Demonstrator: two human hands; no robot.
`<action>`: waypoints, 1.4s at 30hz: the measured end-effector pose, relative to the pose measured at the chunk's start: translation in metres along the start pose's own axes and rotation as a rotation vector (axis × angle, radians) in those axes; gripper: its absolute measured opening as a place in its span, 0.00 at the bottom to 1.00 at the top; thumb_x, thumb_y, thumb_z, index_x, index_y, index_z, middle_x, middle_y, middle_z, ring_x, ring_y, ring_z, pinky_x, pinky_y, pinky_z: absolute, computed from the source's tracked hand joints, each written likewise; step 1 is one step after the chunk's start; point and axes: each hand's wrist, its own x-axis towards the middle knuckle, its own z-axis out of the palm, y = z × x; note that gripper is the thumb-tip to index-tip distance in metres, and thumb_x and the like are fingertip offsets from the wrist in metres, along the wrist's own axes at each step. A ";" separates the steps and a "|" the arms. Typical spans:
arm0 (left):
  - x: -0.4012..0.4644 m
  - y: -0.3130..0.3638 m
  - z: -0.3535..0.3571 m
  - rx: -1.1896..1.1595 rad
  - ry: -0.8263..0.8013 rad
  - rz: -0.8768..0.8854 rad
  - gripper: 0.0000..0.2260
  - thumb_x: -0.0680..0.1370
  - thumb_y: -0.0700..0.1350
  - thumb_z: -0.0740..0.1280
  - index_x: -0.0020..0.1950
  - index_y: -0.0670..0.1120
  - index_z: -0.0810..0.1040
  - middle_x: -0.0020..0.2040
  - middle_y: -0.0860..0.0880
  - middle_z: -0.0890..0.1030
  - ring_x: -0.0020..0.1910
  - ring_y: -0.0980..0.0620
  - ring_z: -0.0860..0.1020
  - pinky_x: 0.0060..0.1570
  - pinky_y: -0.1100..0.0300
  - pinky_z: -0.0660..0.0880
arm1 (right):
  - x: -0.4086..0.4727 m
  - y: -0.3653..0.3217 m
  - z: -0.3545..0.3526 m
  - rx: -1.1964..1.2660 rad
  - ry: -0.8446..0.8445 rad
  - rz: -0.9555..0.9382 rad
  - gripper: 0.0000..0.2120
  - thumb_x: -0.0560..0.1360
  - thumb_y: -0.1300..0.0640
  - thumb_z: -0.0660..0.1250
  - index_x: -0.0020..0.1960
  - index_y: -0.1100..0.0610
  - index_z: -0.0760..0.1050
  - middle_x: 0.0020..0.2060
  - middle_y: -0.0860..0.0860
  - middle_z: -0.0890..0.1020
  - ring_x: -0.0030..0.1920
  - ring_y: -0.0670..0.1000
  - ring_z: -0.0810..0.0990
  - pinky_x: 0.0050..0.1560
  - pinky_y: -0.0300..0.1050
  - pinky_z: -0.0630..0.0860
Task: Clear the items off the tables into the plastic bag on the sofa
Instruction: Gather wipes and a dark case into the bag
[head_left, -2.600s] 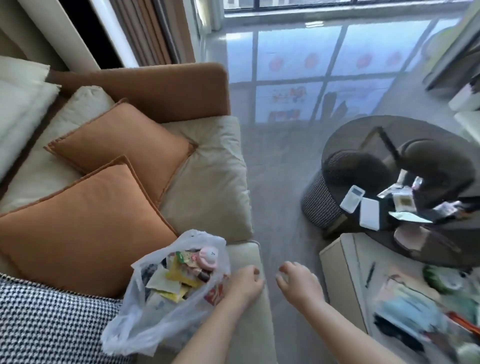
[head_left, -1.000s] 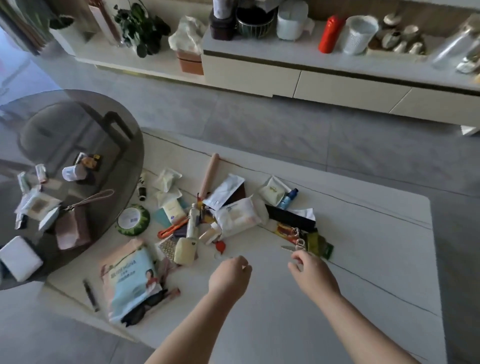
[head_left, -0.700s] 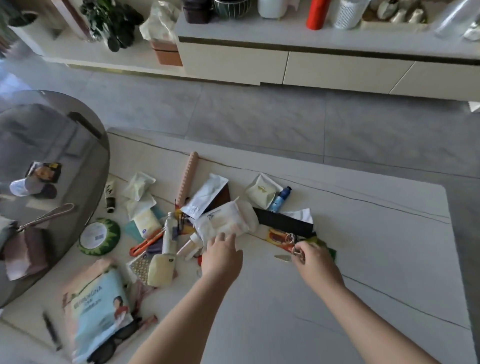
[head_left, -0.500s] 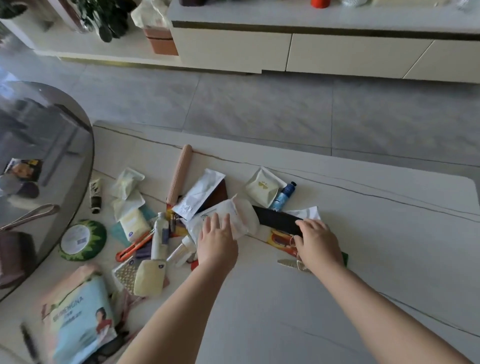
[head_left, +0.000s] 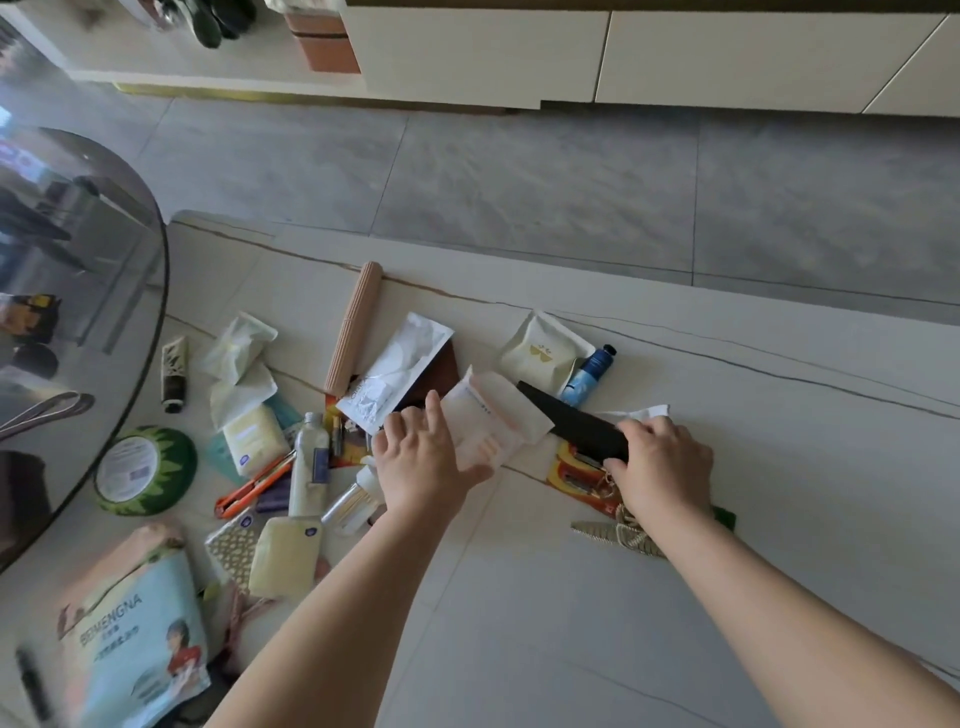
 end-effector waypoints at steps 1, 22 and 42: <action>-0.001 0.002 0.000 -0.001 0.003 -0.009 0.48 0.65 0.70 0.68 0.75 0.47 0.52 0.65 0.46 0.65 0.66 0.44 0.62 0.68 0.52 0.57 | -0.001 0.001 -0.002 -0.004 0.004 -0.006 0.17 0.76 0.46 0.63 0.63 0.50 0.72 0.57 0.51 0.77 0.58 0.54 0.73 0.56 0.47 0.68; -0.138 -0.032 -0.098 -1.181 -0.182 -0.485 0.36 0.67 0.58 0.74 0.70 0.54 0.60 0.52 0.52 0.79 0.48 0.52 0.78 0.42 0.58 0.74 | -0.120 -0.029 -0.104 0.983 -0.503 0.071 0.12 0.81 0.53 0.53 0.51 0.56 0.74 0.37 0.55 0.83 0.25 0.50 0.78 0.22 0.38 0.69; -0.478 -0.249 -0.240 -1.909 0.296 -1.024 0.27 0.63 0.39 0.69 0.62 0.37 0.72 0.54 0.33 0.79 0.51 0.34 0.79 0.50 0.41 0.78 | -0.408 -0.233 -0.219 0.830 -0.944 -0.454 0.13 0.70 0.62 0.73 0.51 0.55 0.73 0.29 0.52 0.78 0.23 0.47 0.75 0.26 0.43 0.76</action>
